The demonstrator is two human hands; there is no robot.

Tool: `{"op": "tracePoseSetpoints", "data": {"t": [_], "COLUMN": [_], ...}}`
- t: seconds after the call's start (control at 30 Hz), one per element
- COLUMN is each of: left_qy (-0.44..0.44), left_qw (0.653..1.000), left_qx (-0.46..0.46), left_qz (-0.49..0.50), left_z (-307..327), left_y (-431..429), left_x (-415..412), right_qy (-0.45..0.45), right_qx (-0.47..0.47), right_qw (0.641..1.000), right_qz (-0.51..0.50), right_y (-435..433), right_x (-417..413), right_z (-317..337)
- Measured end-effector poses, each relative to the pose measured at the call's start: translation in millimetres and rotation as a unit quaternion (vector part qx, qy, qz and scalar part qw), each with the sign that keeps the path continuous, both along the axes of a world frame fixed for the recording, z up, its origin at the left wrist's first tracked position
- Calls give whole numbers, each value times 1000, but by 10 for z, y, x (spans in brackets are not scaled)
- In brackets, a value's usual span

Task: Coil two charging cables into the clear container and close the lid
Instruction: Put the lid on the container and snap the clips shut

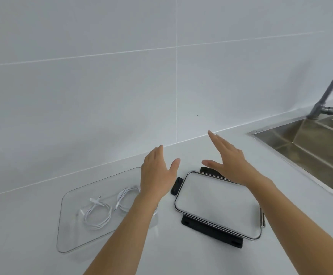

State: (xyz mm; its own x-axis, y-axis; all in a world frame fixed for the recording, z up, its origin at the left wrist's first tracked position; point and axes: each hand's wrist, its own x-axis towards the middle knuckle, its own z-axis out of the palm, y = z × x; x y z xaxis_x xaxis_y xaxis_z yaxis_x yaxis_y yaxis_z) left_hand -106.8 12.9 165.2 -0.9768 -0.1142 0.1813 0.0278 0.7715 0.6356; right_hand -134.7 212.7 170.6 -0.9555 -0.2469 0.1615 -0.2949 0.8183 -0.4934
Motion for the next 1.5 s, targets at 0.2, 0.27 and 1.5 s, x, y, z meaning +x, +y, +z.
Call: {"op": "tracePoseSetpoints", "data": {"t": [0.2, 0.27, 1.5], "left_qy": [-76, -117, -275], "left_qw": [995, 991, 942], "left_qx": [-25, -32, 68], "left_qz": [-56, -58, 180], "left_z": [-373, -508, -1492], "left_y": [408, 464, 441], "left_x": [-138, -191, -695], "right_qy": [-43, -77, -183], "right_qx": [-19, -26, -375], "right_qw": [991, 983, 838], "right_qz": [-126, -165, -350], "right_y": [509, 616, 1054], "right_x": [156, 196, 127], "right_z": [-367, -507, -1407]}}
